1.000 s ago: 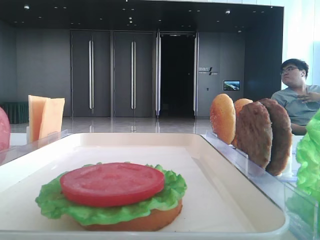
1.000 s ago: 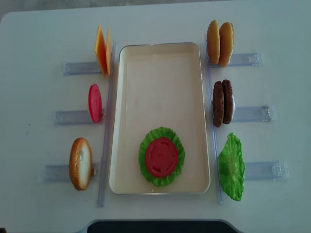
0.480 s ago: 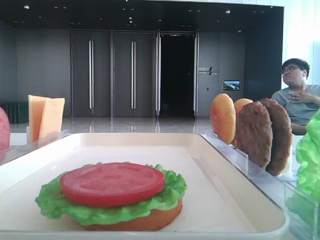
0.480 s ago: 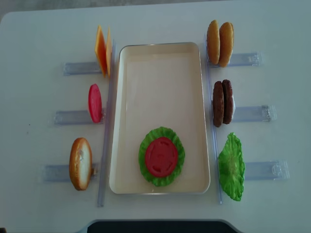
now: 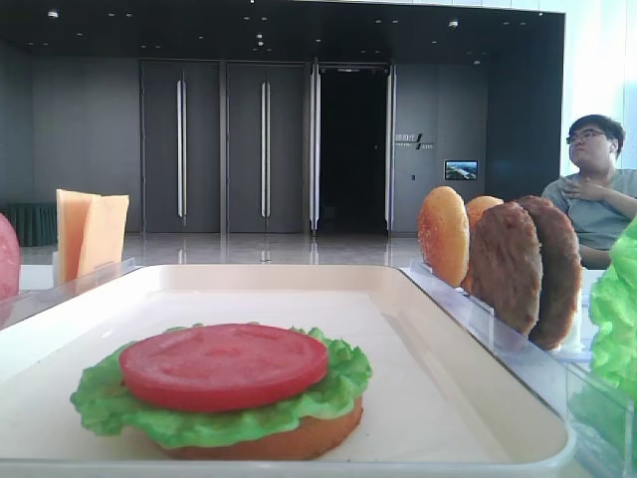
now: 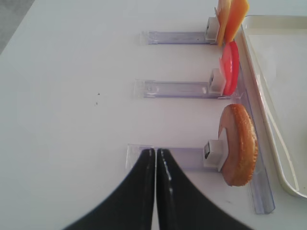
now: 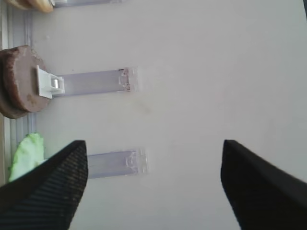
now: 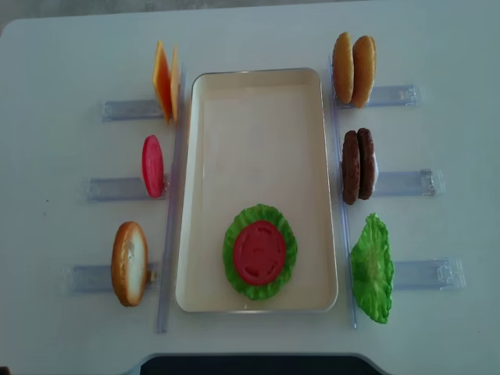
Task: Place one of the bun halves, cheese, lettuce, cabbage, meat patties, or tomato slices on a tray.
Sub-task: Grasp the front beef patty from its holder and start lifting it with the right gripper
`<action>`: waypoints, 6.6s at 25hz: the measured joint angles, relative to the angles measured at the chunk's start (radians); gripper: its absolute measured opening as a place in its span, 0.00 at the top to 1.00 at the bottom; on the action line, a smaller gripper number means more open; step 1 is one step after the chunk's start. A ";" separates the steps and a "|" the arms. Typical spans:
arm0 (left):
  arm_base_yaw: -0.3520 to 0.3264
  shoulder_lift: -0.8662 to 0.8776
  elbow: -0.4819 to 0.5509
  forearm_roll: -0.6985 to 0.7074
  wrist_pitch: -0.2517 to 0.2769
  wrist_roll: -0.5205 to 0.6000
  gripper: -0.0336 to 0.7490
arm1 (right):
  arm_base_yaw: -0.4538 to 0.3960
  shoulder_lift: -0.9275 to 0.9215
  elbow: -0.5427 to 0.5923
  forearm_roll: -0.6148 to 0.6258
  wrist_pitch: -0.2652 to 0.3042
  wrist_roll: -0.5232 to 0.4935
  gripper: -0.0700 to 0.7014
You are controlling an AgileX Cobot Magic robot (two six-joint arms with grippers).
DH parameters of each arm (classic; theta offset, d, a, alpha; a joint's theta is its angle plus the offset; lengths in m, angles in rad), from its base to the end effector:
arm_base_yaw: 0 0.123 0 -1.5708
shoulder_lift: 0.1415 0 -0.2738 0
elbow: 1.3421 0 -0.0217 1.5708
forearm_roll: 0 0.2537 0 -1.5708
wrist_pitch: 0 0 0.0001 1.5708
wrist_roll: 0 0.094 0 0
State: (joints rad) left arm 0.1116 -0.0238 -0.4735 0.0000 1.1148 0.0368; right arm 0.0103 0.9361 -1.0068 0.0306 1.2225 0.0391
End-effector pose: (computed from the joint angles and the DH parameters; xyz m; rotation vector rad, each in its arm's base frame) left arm 0.0087 0.0010 0.2656 -0.0786 2.1009 0.0893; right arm 0.1629 0.0044 0.3433 0.0419 2.6354 0.0583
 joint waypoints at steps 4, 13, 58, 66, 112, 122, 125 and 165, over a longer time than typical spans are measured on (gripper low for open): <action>0.000 0.000 0.000 0.000 0.000 0.000 0.97 | 0.043 0.011 -0.008 0.015 0.000 0.042 0.21; 0.000 0.000 0.000 0.000 0.000 0.000 0.97 | 0.432 0.155 -0.008 -0.071 0.000 0.279 0.21; 0.000 0.000 0.000 0.000 0.000 0.000 0.97 | 0.625 0.563 -0.289 0.014 -0.003 0.470 0.20; 0.000 0.000 0.000 0.000 0.000 0.000 0.97 | 0.638 0.664 -0.290 0.035 -0.035 0.439 0.20; 0.000 0.000 0.000 0.000 0.000 0.000 0.97 | 0.557 0.813 -0.380 0.015 -0.062 0.287 0.20; 0.000 0.000 0.000 0.000 0.000 0.000 0.97 | 0.557 0.856 -0.381 0.015 -0.068 0.273 0.20; 0.000 0.000 0.000 0.000 0.000 0.000 0.97 | 0.557 0.858 -0.381 0.016 -0.070 0.270 0.20; 0.000 0.000 0.000 0.000 0.000 0.000 0.97 | 0.588 0.863 -0.407 0.064 -0.036 0.265 0.20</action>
State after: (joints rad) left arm 0.1116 -0.0238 -0.4735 0.0000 1.1145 0.0368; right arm 0.5985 1.7988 -1.4133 0.0943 1.1866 0.3044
